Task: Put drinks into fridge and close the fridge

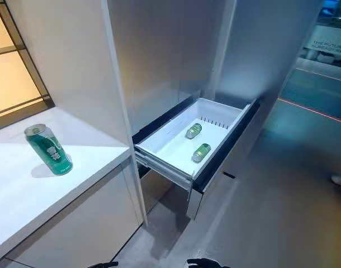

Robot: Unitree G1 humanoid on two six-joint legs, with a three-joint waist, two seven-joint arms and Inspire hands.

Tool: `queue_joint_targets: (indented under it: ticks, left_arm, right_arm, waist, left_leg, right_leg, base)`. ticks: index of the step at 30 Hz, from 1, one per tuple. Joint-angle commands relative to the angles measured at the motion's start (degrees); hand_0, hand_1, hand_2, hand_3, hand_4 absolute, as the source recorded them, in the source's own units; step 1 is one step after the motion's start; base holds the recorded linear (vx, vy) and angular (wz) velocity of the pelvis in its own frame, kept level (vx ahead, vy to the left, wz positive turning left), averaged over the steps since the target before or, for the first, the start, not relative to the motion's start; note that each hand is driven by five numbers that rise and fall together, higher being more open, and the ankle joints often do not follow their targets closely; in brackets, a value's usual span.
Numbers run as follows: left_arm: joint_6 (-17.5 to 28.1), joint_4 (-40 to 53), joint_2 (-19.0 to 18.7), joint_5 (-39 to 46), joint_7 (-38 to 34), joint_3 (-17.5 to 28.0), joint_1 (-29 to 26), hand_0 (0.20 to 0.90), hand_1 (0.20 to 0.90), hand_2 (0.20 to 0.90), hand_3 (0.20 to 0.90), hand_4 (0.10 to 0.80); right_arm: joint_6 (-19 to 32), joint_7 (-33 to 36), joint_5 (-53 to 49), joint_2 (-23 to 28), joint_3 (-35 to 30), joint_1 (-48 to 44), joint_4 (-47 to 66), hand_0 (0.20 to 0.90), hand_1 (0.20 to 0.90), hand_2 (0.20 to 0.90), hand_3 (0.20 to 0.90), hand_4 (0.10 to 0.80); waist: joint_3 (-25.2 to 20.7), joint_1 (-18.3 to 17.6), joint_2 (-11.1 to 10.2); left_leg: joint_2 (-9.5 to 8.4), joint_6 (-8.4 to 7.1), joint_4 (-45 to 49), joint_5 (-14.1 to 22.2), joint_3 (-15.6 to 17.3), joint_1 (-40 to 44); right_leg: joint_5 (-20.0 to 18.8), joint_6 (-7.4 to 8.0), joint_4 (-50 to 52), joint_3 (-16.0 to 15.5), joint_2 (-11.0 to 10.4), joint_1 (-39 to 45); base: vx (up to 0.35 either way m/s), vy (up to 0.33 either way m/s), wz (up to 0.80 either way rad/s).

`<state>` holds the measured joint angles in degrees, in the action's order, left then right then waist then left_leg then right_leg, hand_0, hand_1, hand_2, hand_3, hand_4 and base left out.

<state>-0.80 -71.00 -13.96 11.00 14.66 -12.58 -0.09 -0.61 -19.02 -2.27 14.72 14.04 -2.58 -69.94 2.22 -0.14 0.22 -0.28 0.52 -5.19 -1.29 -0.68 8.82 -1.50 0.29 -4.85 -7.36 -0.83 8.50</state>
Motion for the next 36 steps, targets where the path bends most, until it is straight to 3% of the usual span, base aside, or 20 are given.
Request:
queue_joint_targets:
  ticks: [1, 7, 10, 13, 16, 17, 20, 21, 22, 23, 24, 26, 29, 32, 34, 36]
  left_arm:
    - [1.0, -2.2, 0.7, 0.7, 1.7, -0.2, -2.6, 0.9, 0.9, 0.9, 0.9, 0.8]
    - [3.2, -1.5, 0.6, 5.2, 2.4, 0.6, -2.9, 0.9, 0.9, 0.9, 0.9, 0.8]
    - [3.6, 1.9, 0.3, 10.7, 7.9, 1.2, -3.6, 0.9, 0.9, 0.9, 0.9, 0.8]
    - [0.2, 13.3, -1.0, 16.8, 21.0, -0.8, -4.3, 0.9, 0.9, 0.9, 0.9, 0.8]
    - [-4.5, 28.5, -4.0, 22.5, 27.1, -4.0, -4.8, 0.9, 0.9, 0.9, 0.9, 0.8]
    - [-4.4, 32.0, -4.9, 23.7, 30.2, -4.1, -5.3, 0.9, 0.9, 0.9, 0.9, 0.8]
    - [-10.9, 47.7, -8.8, 32.1, 35.8, -2.1, -7.2, 0.9, 0.9, 0.9, 0.9, 0.8]
    - [-10.4, 49.1, -9.1, 34.0, 37.0, -1.8, -7.3, 0.9, 0.9, 0.9, 0.9, 0.8]
    - [-14.9, 60.7, -9.8, 41.5, 35.3, 0.8, -8.2, 0.9, 0.9, 0.9, 0.9, 0.8]
    - [-15.7, 63.0, -9.8, 42.8, 34.5, 1.4, -8.3, 0.9, 0.9, 0.9, 0.9, 0.8]
    - [-17.1, 71.6, -9.1, 48.5, 32.7, 4.1, -9.0, 0.9, 0.9, 0.9, 0.9, 0.8]
    - [-17.0, 77.8, -8.1, 51.2, 31.2, 6.1, -9.4, 0.9, 0.9, 0.9, 0.9, 0.8]
    - [-10.3, 87.9, -8.2, 56.1, 28.0, 9.4, -11.0, 0.9, 0.9, 0.9, 0.9, 0.8]
    - [-2.3, 92.0, -9.8, 55.6, 23.3, 11.4, -12.5, 0.9, 0.9, 0.9, 0.9, 0.8]
    - [9.1, 93.3, -12.8, 47.7, 10.9, 15.1, -13.7, 0.9, 0.9, 0.9, 0.9, 0.8]
    - [17.7, 91.9, -15.9, 35.2, 0.1, 18.5, -14.0, 0.9, 0.9, 0.9, 0.9, 0.8]
  right_arm:
    - [0.7, -1.2, 1.6, 0.2, 1.2, -2.5, -3.3, 0.9, 0.9, 0.9, 0.9, 0.8]
    - [0.1, -1.3, 1.7, 0.4, 1.2, -2.7, -3.0, 0.9, 0.9, 0.9, 0.9, 0.8]
    - [-0.5, -1.5, 1.4, 0.8, 1.3, -3.0, -2.3, 0.9, 0.9, 0.9, 0.9, 0.8]
    - [-2.2, -2.1, 1.2, 2.4, 1.3, -3.4, -0.3, 0.9, 0.9, 0.9, 0.9, 0.8]
    - [-2.8, -2.6, 1.5, 3.8, 1.3, -3.4, 1.1, 0.9, 0.9, 0.9, 0.9, 0.8]
    - [-2.7, -2.6, 1.6, 4.1, 1.4, -3.4, 1.3, 0.9, 0.9, 0.9, 0.9, 0.8]
    - [-2.1, -2.3, 1.4, 4.5, 1.5, -2.7, 1.9, 0.9, 0.9, 0.9, 0.9, 0.8]
    - [-1.9, -2.3, 1.6, 4.5, 1.4, -2.6, 1.9, 0.9, 0.9, 0.9, 0.9, 0.8]
    - [-1.2, -1.8, 1.5, 4.1, 1.5, -1.9, 1.8, 0.9, 0.9, 0.9, 0.9, 0.8]
    - [-1.1, -1.6, 1.5, 4.0, 1.5, -1.7, 1.7, 0.9, 0.9, 0.9, 0.9, 0.8]
    - [-0.1, -0.9, 1.7, 3.1, 1.3, -1.1, 1.0, 0.9, 0.9, 0.9, 0.9, 0.8]
    - [0.7, -0.3, 1.9, 2.4, 1.2, -0.5, 0.3, 0.9, 0.9, 0.9, 0.9, 0.8]
    - [1.9, 1.1, 1.3, 0.9, 2.3, 0.5, -1.2, 0.9, 0.9, 0.9, 0.9, 0.8]
    - [2.1, 1.9, 1.0, 0.1, 3.3, 1.0, -1.5, 0.9, 0.9, 0.9, 0.9, 0.8]
    - [1.9, 2.8, 0.4, -0.5, 4.5, 1.8, -1.0, 0.9, 0.9, 0.9, 0.9, 0.8]
    - [1.7, 3.3, 0.2, -1.0, 4.9, 2.5, -0.4, 0.9, 0.9, 0.9, 0.9, 0.8]
  waist:
    - [1.9, 0.8, -0.6]
    - [1.9, 0.8, -0.4]
    - [2.1, 0.8, -0.3]
    - [2.8, 1.1, 0.2]
    - [3.6, 1.3, 1.0]
    - [3.7, 1.3, 1.2]
    - [4.0, 1.5, 1.7]
    - [4.1, 1.6, 1.7]
    - [3.9, 2.0, 1.7]
    - [3.9, 2.1, 1.7]
    - [3.8, 2.5, 1.5]
    - [3.6, 2.9, 1.4]
    - [3.2, 4.0, 1.1]
    - [3.0, 4.7, 0.8]
    - [2.6, 5.6, 0.8]
    - [2.3, 6.4, 0.6]
  left_leg:
    - [-2.47, 1.23, 2.5, 3.7, 3.8, 0.2]
    - [-2.44, 1.11, 2.4, 3.5, 3.8, 0.1]
    - [-2.44, 0.99, 2.2, 3.4, 3.8, 0.1]
    - [-2.37, 0.82, 2.4, 3.1, 3.7, -0.5]
    - [-2.34, 0.82, 2.3, 2.8, 3.5, -0.9]
    - [-2.36, 0.83, 2.3, 2.7, 3.4, -1.0]
    - [-2.53, 0.93, 2.1, 2.5, 2.7, -1.2]
    - [-2.56, 0.95, 2.1, 2.5, 2.6, -1.2]
    - [-2.71, 1.09, 1.9, 2.5, 2.1, -1.3]
    - [-2.75, 1.13, 1.9, 2.5, 2.0, -1.3]
    - [-2.88, 1.34, 1.7, 2.7, 1.4, -1.0]
    - [-2.97, 1.45, 1.5, 2.8, 0.9, -0.9]
    - [-3.09, 1.48, 1.4, 3.0, -0.3, -0.6]
    - [-3.25, 1.42, 1.2, 3.0, -1.4, -0.4]
    - [-3.38, 1.14, 0.9, 2.8, -2.7, -0.3]
    - [-3.57, 0.96, 0.7, 2.7, -3.8, -0.2]
  right_leg:
    - [2.2, 1.95, 3.9, 0.5, -0.3, -1.3]
    - [2.2, 1.99, 3.9, 0.5, -0.3, -1.4]
    - [2.1, 2.08, 3.8, 0.5, -0.3, -1.4]
    - [1.9, 2.09, 4.0, 0.5, -0.3, -2.0]
    - [1.7, 2.08, 4.3, 0.5, -0.3, -2.6]
    - [1.7, 2.07, 4.3, 0.5, -0.2, -2.7]
    - [1.5, 2.1, 4.3, 0.4, -0.4, -2.8]
    - [1.5, 2.09, 4.3, 0.4, -0.4, -2.8]
    - [1.6, 2.13, 4.1, 0.2, -0.5, -2.6]
    - [1.7, 2.14, 4.1, 0.1, -0.5, -2.5]
    - [1.9, 2.12, 3.9, -0.1, -0.7, -2.1]
    - [2.1, 2.13, 3.8, -0.3, -0.7, -1.7]
    - [2.5, 2.04, 3.5, -1.0, -0.8, -0.7]
    - [2.9, 1.9, 3.3, -1.6, -0.8, 0.0]
    - [3.2, 1.69, 3.1, -2.3, -0.6, 0.6]
    - [3.5, 1.61, 2.7, -3.0, -0.5, 1.2]
  base:
    - [0.0, 0.0, 0.0]
    - [0.0, 0.0, 0.0]
    - [0.0, 0.0, 0.0]
    - [-0.055, 0.027, 0.01]
    - [-0.064, 0.044, 0.02]
    - [-0.044, 0.031, 0.01]
    - [-0.026, 0.018, 0.0]
    - [0.0, 0.0, 0.0]
    - [0.0, 0.0, 0.0]
    - [0.014, -0.016, 0.06]
    - [0.026, -0.023, 0.11]
    - [0.023, -0.022, 0.18]
    - [0.038, -0.045, 0.13]
    - [0.04, -0.039, 0.19]
    - [0.04, -0.036, 0.25]
    - [0.03, -0.034, 0.24]
